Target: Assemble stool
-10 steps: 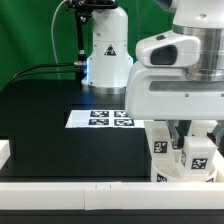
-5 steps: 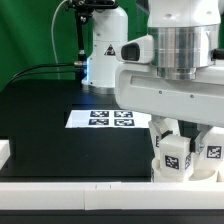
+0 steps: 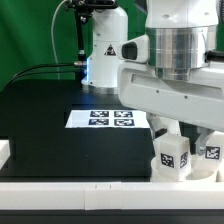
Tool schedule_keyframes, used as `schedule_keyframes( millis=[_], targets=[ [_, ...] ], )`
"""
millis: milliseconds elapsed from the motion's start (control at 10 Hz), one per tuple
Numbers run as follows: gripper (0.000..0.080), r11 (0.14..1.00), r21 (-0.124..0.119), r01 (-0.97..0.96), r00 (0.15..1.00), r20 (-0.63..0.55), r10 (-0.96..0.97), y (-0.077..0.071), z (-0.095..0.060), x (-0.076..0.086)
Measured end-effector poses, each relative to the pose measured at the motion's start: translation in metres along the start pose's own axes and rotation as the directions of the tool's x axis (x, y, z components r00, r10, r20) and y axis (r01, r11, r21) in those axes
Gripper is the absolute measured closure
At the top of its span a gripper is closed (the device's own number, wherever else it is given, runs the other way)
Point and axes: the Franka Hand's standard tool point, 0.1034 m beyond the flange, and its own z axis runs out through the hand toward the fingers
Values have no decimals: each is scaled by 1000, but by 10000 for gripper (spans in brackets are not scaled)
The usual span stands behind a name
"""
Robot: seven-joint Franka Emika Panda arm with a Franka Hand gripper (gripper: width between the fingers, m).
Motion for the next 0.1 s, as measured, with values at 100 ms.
schedule_keyframes(
  millis=[100],
  targets=[
    [187, 1000, 9, 14, 1000, 5, -14, 0, -15, 2]
  ],
)
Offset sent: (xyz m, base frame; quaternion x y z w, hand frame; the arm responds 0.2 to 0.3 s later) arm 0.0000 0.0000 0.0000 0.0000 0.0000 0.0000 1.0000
